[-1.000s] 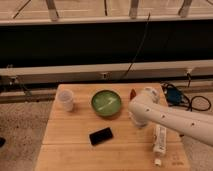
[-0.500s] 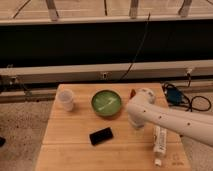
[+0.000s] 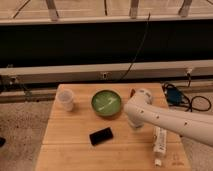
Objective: Push the eraser across the table
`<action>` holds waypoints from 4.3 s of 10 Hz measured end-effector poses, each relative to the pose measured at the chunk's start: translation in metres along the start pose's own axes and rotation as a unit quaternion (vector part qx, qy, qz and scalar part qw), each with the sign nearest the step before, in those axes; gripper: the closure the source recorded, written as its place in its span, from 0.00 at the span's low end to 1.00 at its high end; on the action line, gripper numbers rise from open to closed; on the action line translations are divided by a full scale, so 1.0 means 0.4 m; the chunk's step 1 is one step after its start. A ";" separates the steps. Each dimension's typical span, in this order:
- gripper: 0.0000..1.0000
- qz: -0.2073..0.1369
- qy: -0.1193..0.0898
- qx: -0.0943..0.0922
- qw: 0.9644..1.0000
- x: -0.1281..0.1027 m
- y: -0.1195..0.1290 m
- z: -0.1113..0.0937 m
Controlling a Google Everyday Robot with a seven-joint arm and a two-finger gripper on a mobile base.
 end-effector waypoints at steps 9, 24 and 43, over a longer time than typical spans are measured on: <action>0.96 -0.027 -0.010 -0.020 0.999 -0.125 -0.033 0.048; 0.96 -0.107 -0.013 -0.045 0.993 -0.363 -0.061 0.081; 0.96 -0.171 -0.002 -0.056 0.984 -0.479 -0.099 0.107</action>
